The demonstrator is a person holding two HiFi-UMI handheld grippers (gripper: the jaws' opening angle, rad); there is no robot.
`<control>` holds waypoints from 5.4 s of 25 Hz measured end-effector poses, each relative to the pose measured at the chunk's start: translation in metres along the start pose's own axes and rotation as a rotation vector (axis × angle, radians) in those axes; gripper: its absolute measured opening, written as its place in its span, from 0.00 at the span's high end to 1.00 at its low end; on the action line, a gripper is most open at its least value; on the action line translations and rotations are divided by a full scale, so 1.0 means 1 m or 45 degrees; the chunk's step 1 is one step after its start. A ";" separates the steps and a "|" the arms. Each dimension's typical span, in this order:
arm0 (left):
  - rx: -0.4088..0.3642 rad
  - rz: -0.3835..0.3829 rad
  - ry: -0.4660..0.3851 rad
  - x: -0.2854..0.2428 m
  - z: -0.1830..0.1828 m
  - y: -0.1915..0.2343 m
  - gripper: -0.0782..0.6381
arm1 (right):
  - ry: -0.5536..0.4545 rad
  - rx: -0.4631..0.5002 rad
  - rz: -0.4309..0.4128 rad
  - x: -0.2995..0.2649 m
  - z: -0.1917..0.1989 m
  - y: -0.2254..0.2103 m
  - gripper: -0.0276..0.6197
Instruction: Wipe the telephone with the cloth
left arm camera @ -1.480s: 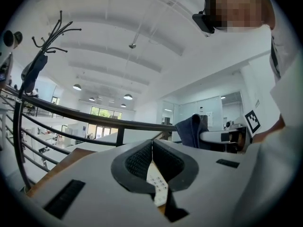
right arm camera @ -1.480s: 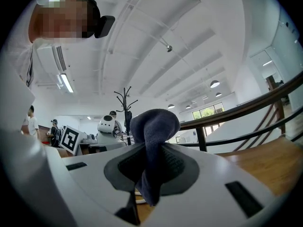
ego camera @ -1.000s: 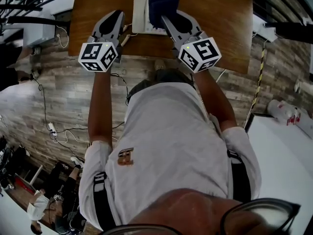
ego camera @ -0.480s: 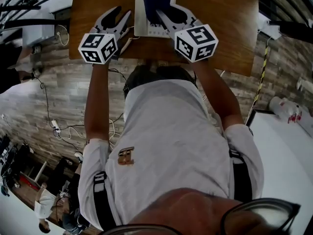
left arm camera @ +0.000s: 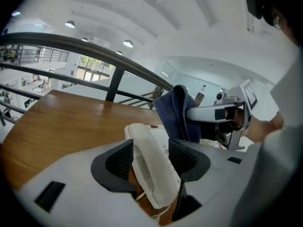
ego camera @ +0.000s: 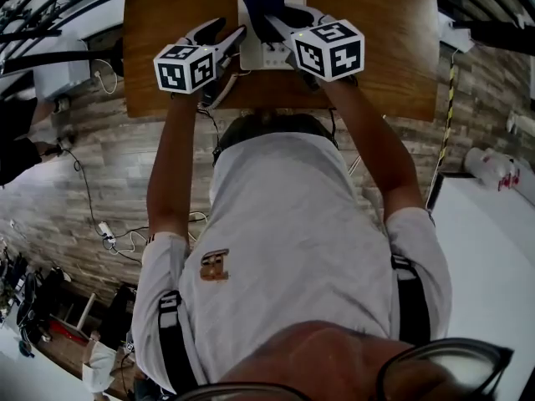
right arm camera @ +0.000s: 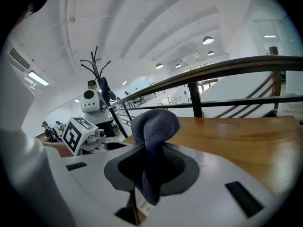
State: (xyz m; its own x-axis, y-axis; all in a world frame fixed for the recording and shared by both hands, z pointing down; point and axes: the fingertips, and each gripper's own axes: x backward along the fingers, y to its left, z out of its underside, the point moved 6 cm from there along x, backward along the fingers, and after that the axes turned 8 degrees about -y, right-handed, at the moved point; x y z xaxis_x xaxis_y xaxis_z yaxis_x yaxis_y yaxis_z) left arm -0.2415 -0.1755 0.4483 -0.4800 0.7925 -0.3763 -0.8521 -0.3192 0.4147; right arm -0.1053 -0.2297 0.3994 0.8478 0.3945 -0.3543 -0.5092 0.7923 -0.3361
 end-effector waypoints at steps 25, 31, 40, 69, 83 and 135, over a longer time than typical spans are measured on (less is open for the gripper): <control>0.338 0.202 0.102 -0.029 0.046 0.020 0.54 | 0.418 -0.028 0.124 -0.057 0.031 -0.031 0.84; 0.346 0.214 0.084 -0.031 0.053 0.021 0.54 | 0.415 -0.030 0.212 -0.045 0.041 -0.052 0.83; 0.351 0.200 0.064 -0.033 0.055 0.023 0.54 | 0.396 -0.108 0.364 -0.005 0.064 -0.093 0.83; 0.338 0.222 0.066 -0.032 0.056 0.021 0.54 | 0.217 -0.362 0.249 -0.017 0.091 -0.015 0.83; 0.341 0.220 0.065 -0.035 0.058 0.024 0.54 | 0.247 -0.333 0.462 0.035 0.112 -0.072 0.83; 0.356 0.203 0.050 -0.036 0.063 0.025 0.54 | 0.199 -0.374 0.464 0.055 0.160 -0.037 0.83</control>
State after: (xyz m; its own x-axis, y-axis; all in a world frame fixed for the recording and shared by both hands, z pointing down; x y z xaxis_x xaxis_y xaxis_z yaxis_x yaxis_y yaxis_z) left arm -0.2326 -0.1793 0.5246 -0.6151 0.7216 -0.3177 -0.6778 -0.2781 0.6806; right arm -0.0159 -0.1628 0.5314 0.5859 0.5294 -0.6136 -0.8078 0.4420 -0.3901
